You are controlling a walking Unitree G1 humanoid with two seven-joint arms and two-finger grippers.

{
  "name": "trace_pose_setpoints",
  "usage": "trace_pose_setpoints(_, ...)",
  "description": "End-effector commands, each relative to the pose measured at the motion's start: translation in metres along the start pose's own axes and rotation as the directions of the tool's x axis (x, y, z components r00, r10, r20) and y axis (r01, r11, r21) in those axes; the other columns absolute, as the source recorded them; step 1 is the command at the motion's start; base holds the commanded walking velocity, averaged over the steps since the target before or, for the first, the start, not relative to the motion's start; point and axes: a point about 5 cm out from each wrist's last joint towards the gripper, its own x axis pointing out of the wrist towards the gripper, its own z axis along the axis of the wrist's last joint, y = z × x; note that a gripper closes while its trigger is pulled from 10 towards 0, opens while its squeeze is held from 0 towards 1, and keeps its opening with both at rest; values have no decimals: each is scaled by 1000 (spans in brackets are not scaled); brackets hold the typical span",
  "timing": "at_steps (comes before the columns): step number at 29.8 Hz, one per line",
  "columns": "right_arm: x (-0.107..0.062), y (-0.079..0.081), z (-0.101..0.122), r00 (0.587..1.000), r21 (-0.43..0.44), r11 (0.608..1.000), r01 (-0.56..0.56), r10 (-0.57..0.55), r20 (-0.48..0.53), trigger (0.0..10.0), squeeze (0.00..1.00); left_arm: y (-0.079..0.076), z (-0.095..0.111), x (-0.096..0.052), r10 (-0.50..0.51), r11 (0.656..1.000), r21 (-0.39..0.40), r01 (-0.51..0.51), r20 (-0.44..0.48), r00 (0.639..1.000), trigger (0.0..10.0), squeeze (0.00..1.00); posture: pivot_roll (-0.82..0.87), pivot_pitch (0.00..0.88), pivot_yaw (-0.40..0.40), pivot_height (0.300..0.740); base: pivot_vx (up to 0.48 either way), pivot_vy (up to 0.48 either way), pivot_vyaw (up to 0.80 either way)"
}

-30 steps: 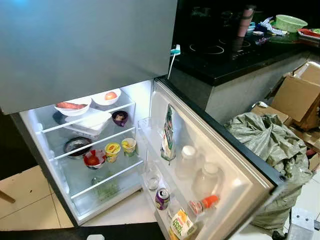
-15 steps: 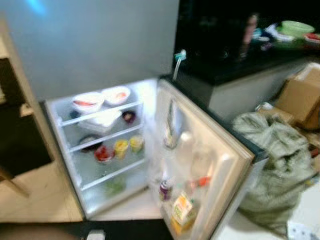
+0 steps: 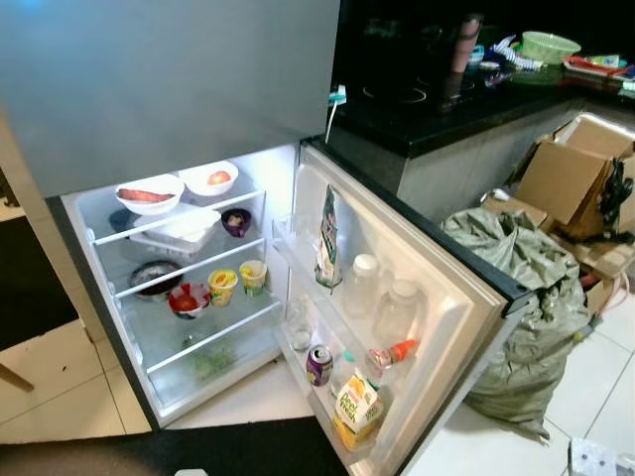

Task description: Restocking fridge

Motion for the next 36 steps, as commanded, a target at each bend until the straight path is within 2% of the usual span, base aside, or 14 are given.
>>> trace_pose_setpoints(1,3,5,27,992,122,991,-60,46,115,10000,0,-4,-28,-4,-5,1000,-25,2,-108,994,10000,0,-90,0,-71,740,0,0,0)
trace_pose_setpoints(11,5,36,71,902,135,910,-392,351,252,10000,0,-4,-29,-5,-8,1000,-26,5,-113,994,10000,0,-86,0,-76,740,0,0,0)
trace_pose_setpoints(16,0,46,68,795,101,797,-595,567,214,10000,0,-5,-30,-5,-14,1000,-24,11,-116,993,10000,0,-88,0,-78,740,0,0,0)
trace_pose_setpoints(18,-8,58,59,634,68,631,-773,760,141,10000,0,-5,-31,-5,-19,1000,-20,17,-119,993,10000,0,-94,0,-79,740,0,0,0)
trace_pose_setpoints(20,-12,62,56,567,64,563,-824,816,111,10000,0,-5,-31,-5,-20,1000,-19,18,-121,992,10000,0,-94,0,-79,740,0,0,0)
trace_pose_setpoints(22,-22,81,43,364,52,363,-930,931,6,10000,0,-5,-31,-5,-22,1000,-17,20,-122,992,10000,0,-95,0,-77,740,0,0,0)
trace_pose_setpoints(23,-22,81,43,364,52,363,-930,931,6,10000,0,-5,-31,-5,-22,1000,-17,20,-122,992,10000,0,-95,0,-77,740,0,0,0)
trace_pose_setpoints(26,-29,96,40,221,71,222,-973,975,-25,10000,0,-5,-31,-6,-23,1000,-15,22,-123,992,10000,0,-97,0,-72,740,0,0,0)
trace_pose_setpoints(28,-46,122,38,-10,89,-5,-996,998,-60,10000,0,-5,-32,-6,-26,1000,-8,25,-128,991,10000,0,-97,0,-72,740,0,0,0)
trace_pose_setpoints(29,-46,122,38,-10,89,-5,-996,998,-60,10000,0,-5,-32,-6,-26,1000,-8,25,-128,991,10000,0,-97,0,-72,740,0,0,0)
trace_pose_setpoints(30,-54,132,38,-89,104,-83,-991,995,-53,10000,0,-5,-32,-6,-26,1000,-1,26,-131,991,10000,0,-93,0,-68,740,0,0,0)
trace_pose_setpoints(32,-54,132,38,-89,104,-83,-991,995,-53,10000,0,-5,-32,-6,-26,1000,-1,26,-131,991,10000,0,-93,0,-68,740,0,0,0)
trace_pose_setpoints(34,-65,149,40,-187,108,-182,-977,981,-44,10000,0,-4,-32,-6,-23,1000,7,24,-136,990,10000,0,-93,0,-66,740,0,0,0)
trace_pose_setpoints(36,-65,155,38,-186,98,-181,-979,982,-46,10000,0,-3,-33,-7,-19,1000,12,21,-140,990,10000,0,-93,0,-66,740,0,0,0)
